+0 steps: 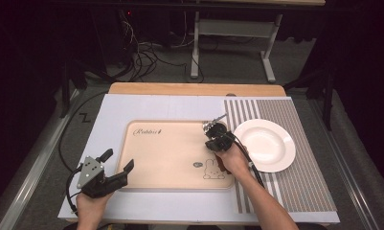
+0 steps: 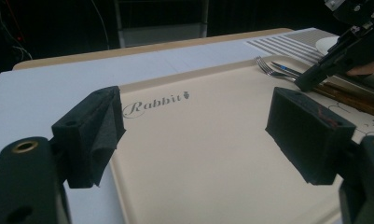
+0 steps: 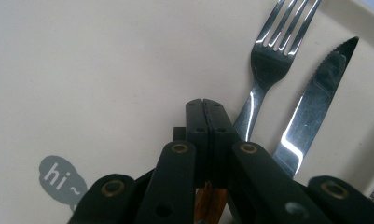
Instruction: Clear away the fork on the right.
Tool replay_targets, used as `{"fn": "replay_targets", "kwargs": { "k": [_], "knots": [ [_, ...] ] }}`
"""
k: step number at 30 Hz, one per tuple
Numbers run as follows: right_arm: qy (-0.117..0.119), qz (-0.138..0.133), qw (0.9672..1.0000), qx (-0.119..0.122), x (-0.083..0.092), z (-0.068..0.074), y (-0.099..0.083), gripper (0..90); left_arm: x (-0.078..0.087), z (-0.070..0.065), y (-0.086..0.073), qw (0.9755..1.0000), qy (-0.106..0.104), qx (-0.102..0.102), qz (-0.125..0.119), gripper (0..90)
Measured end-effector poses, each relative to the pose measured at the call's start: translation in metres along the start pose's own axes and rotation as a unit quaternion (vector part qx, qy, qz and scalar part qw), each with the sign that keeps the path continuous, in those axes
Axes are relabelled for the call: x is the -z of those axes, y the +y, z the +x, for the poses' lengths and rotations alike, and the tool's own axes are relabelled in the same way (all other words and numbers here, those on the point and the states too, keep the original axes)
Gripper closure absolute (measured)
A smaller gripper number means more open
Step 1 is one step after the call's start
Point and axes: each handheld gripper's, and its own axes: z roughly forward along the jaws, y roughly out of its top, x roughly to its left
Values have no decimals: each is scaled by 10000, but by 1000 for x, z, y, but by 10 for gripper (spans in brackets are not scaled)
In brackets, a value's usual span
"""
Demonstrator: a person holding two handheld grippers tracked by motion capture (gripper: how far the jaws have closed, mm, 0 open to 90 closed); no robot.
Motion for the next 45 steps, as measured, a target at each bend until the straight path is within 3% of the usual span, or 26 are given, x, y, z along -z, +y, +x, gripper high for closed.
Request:
{"fn": "replay_targets", "kwargs": {
  "k": [16,19,32,39,40,43,45],
  "knots": [
    [-89,13,10000,28,1,-4,0,900,0,-1,0,10000,-2,-4,17,197],
    [48,-12,10000,21,2,-3,-1,879,-1,-1,0,10000,0,-9,17,197],
    [140,-425,9985,310,21,4,-10,707,0,-1,0,10000,9,5,9,196],
    [186,-683,9971,272,35,1,-18,640,0,-1,0,10000,17,35,7,195],
    [179,-694,9973,182,37,2,-20,628,0,-1,0,10000,12,38,9,195],
    [170,-881,9956,281,43,-1,-24,589,1,1,0,10000,24,42,2,196],
    [229,-943,9950,221,47,-2,-27,569,1,1,0,10000,34,58,2,196]
  ]
}}
